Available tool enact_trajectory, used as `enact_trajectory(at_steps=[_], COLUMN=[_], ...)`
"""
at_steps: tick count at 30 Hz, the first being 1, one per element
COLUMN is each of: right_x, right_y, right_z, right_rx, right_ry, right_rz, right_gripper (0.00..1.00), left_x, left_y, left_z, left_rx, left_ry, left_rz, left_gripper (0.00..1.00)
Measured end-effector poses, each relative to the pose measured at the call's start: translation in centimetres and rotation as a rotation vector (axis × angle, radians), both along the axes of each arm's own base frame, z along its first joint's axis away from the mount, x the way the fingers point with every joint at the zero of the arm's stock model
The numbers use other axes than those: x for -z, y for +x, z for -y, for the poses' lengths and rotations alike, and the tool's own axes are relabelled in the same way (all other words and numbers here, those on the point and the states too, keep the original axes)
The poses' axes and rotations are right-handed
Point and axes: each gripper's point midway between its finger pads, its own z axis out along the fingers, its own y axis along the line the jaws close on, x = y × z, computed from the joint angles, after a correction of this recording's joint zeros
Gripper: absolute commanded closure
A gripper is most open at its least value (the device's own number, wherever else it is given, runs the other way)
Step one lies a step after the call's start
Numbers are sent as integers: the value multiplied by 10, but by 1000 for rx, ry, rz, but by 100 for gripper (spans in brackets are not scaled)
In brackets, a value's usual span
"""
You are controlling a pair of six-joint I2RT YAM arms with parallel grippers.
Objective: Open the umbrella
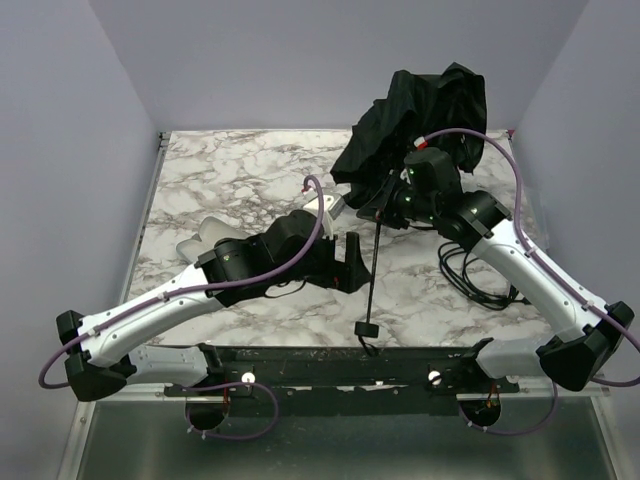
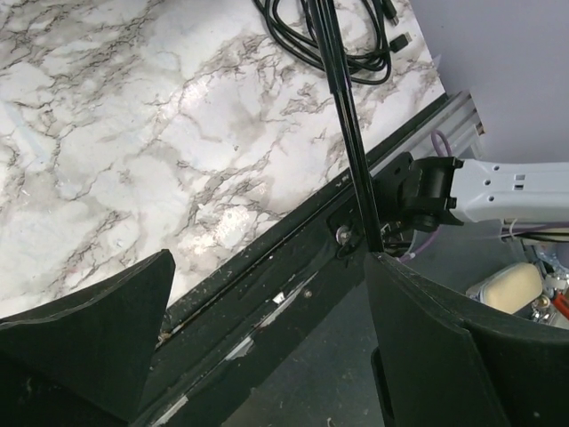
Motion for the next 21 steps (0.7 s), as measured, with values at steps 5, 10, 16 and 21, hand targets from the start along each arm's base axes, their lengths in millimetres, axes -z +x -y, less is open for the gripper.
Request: enact_trajectory(at_steps=[5,10,16,21], right_x=[4,4,2,2], right_y=[1,3,4,5], right_z=[2,3,2,2], right_rx=[4,19,34,42], right_ry=[-27,-22,-13,-10], right_rz=[9,10,9,11], right_gripper=[99,99,99,99], left_x=[1,2,22,22], left_y=[-13,-25,-24,-25], left_z=[7,11,6,8], left_rx=[7,28,7,16], left_ry=[13,19,62,77], left_rz=[4,9,6,9], left_gripper=[8,1,7,20])
